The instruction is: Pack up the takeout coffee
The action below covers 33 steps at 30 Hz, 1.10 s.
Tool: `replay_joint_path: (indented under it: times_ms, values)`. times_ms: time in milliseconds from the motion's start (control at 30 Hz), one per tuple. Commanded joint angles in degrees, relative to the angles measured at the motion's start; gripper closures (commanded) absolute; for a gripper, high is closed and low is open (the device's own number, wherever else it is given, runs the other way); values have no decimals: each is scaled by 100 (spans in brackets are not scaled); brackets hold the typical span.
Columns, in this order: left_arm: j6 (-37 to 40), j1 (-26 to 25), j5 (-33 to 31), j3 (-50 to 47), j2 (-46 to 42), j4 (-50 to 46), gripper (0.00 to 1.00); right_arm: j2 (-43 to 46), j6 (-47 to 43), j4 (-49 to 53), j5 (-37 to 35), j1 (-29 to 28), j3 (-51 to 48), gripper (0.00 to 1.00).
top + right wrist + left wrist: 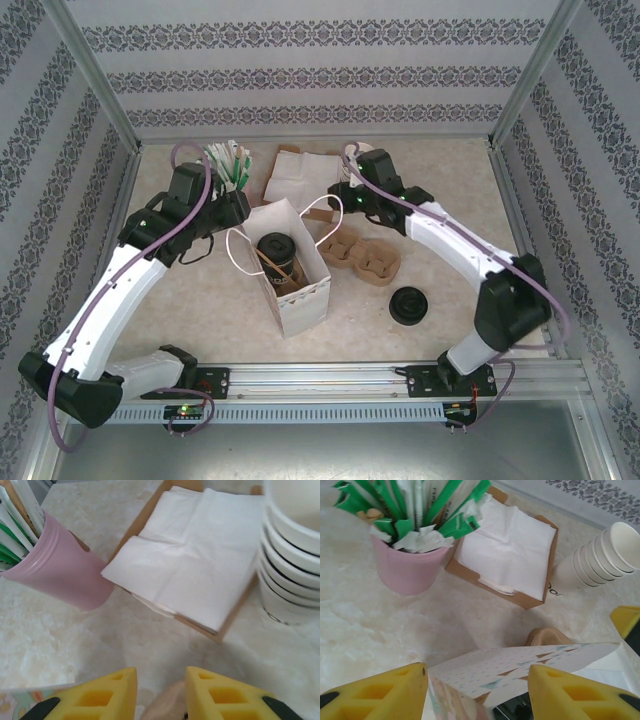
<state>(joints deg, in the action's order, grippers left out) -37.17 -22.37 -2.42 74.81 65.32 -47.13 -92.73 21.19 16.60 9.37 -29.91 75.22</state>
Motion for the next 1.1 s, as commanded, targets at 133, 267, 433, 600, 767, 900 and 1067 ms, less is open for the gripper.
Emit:
replay_joint_path:
  times_ms: [133, 267, 433, 600, 767, 900, 1067]
  values:
    - [-448, 104, -681, -473, -680, 314, 44, -1295, -242, -117, 143, -197, 1203, 69]
    - [-585, 106, -703, -697, -758, 392, 44, -2017, -271, -66, -20, -189, 1815, 69]
    - [-704, 104, -695, -843, -745, 433, 44, -2794, -291, 127, -392, -199, 2593, 64]
    - [-761, 116, -725, -959, -749, 494, 44, -3315, -314, 216, -743, -247, 3091, 61]
    - [-761, 115, -708, -980, -715, 504, 44, -3715, -436, 326, -1144, -381, 3576, 54]
    - [-740, 110, -719, -994, -696, 513, 43, -4048, -484, 459, -1551, -445, 3945, 51]
    - [-709, 111, -726, -970, -642, 513, 43, -4451, -565, 696, -1867, -481, 4434, 46]
